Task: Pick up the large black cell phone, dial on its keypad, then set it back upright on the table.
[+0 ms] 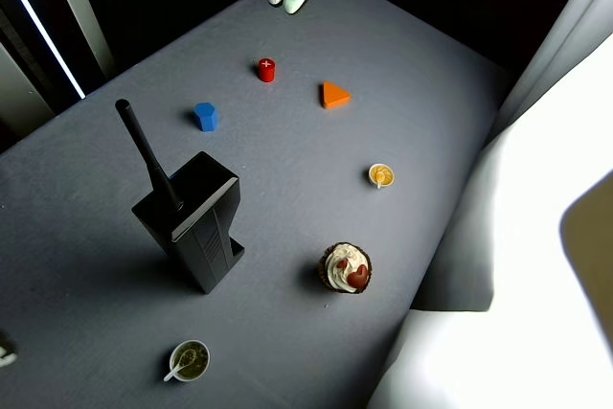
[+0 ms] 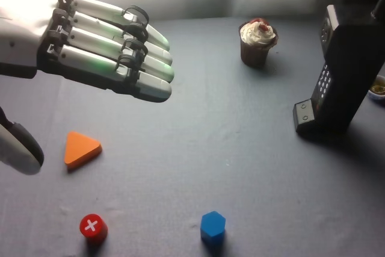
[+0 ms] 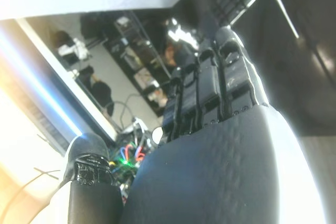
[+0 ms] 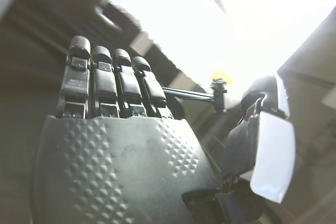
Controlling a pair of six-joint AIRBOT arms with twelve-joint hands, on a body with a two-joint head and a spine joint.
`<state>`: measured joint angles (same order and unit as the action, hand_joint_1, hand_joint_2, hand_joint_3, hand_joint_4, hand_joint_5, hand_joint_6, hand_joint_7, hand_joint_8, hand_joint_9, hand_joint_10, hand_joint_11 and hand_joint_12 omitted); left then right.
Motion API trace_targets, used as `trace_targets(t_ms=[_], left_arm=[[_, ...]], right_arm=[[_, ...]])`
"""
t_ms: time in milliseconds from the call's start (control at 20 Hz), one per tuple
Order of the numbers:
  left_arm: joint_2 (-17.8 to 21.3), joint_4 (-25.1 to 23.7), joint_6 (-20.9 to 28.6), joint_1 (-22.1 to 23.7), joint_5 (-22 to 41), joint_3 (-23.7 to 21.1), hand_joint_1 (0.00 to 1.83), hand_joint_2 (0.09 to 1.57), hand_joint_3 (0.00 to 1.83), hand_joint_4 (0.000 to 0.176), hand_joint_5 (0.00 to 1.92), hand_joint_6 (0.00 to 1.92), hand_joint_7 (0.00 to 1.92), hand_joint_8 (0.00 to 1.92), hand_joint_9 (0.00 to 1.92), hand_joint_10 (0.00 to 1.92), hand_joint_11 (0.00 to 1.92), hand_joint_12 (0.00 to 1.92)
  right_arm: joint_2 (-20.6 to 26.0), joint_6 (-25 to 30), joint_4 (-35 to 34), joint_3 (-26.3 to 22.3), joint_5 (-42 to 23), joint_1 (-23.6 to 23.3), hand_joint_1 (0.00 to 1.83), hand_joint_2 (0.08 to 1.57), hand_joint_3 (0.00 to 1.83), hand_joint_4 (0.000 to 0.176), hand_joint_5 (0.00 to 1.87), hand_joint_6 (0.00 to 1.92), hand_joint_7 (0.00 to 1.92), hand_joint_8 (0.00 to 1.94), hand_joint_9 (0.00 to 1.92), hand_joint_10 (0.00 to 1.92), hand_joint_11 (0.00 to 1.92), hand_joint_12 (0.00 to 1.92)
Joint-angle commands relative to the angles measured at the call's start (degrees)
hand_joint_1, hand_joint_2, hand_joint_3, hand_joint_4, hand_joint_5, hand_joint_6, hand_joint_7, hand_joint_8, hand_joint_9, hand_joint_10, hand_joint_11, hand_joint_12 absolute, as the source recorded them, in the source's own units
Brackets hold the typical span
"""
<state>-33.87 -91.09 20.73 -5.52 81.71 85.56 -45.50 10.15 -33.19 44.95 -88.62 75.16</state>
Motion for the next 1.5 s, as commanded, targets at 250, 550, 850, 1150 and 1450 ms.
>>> trace_targets(t_ms=[250, 550, 850, 1150, 1450], left_arm=[[0.7, 6.2, -0.4, 1.3, 1.4, -0.2, 0.00, 1.16, 0.00, 0.000, 0.09, 0.00, 0.12, 0.00, 0.10, 0.00, 0.00, 0.20], [1.0, 7.3, -0.1, 1.3, 0.0, -0.7, 0.00, 1.18, 0.00, 0.000, 0.11, 0.00, 0.13, 0.00, 0.08, 0.00, 0.00, 0.20], [0.9, 7.4, -0.2, 1.5, -0.2, -0.8, 0.00, 1.17, 0.00, 0.000, 0.09, 0.00, 0.11, 0.00, 0.09, 0.00, 0.00, 0.19], [0.9, 7.4, 0.0, 1.8, 0.1, -0.4, 0.00, 1.18, 0.00, 0.000, 0.09, 0.00, 0.11, 0.00, 0.08, 0.00, 0.00, 0.17], [0.9, 7.7, 0.5, 1.9, 0.0, -0.4, 0.00, 1.18, 0.00, 0.000, 0.14, 0.00, 0.17, 0.01, 0.13, 0.01, 0.00, 0.31]], right_arm=[[-0.8, -1.8, 2.1, 2.0, -3.5, -4.3, 0.62, 0.91, 0.01, 0.000, 0.00, 0.00, 0.00, 0.00, 0.00, 0.00, 0.00, 0.25], [-1.8, -2.7, 2.3, 3.7, -0.1, -11.0, 0.60, 0.91, 0.00, 0.000, 0.00, 0.00, 0.00, 0.00, 0.00, 0.00, 0.00, 0.32], [-2.0, -2.8, 1.0, 4.7, 6.8, -18.6, 0.68, 0.93, 0.00, 0.000, 0.00, 0.00, 0.00, 0.00, 0.00, 0.00, 0.00, 0.26], [-2.7, -2.7, -2.5, 4.7, 12.1, -23.2, 0.83, 0.96, 0.00, 0.000, 0.00, 0.00, 0.00, 0.00, 0.00, 0.00, 0.00, 0.27], [-5.3, -2.4, -1.3, 7.6, 14.5, -24.5, 1.02, 0.93, 0.00, 0.000, 0.03, 0.00, 0.00, 0.00, 0.00, 0.00, 0.00, 0.22]])
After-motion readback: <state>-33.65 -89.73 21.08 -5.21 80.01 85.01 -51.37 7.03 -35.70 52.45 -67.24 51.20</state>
